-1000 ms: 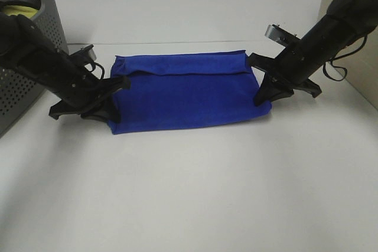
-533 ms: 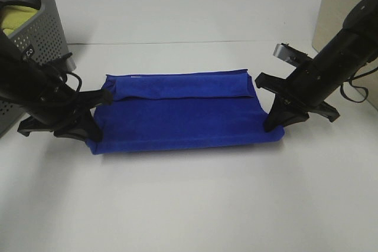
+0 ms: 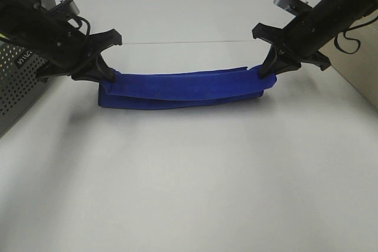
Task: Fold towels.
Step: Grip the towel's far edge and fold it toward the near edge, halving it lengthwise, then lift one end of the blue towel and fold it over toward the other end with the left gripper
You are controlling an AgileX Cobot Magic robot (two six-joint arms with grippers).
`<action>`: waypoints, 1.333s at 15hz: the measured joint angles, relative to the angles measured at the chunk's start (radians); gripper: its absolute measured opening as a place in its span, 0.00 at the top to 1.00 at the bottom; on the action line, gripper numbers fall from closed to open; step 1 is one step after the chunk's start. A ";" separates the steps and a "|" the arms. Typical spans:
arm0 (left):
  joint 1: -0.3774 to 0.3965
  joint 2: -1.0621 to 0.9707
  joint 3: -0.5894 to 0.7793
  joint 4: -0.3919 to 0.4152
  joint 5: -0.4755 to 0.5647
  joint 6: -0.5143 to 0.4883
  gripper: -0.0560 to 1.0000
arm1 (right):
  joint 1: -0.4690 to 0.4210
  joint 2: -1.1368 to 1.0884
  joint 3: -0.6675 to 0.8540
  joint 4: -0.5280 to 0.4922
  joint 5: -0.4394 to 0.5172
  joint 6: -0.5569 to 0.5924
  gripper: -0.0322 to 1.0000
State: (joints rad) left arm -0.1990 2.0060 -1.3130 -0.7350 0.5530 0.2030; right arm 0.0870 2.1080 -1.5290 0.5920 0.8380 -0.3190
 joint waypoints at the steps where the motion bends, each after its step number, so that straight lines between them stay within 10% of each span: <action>1: 0.000 0.041 -0.055 0.006 0.006 -0.013 0.94 | 0.000 0.035 -0.056 -0.007 0.002 0.011 0.97; 13: 0.038 0.227 -0.222 0.055 -0.058 -0.052 0.89 | 0.000 0.302 -0.360 -0.013 0.043 0.038 0.86; 16: 0.038 0.227 -0.222 0.070 -0.055 -0.052 0.51 | -0.001 0.302 -0.366 0.023 0.051 0.038 0.38; 20: 0.038 0.214 -0.222 0.161 -0.046 -0.075 0.21 | -0.001 0.301 -0.407 0.030 0.155 0.038 0.22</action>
State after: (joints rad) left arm -0.1610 2.2200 -1.5350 -0.5740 0.5070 0.1280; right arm 0.0860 2.4090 -1.9360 0.6220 0.9930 -0.2810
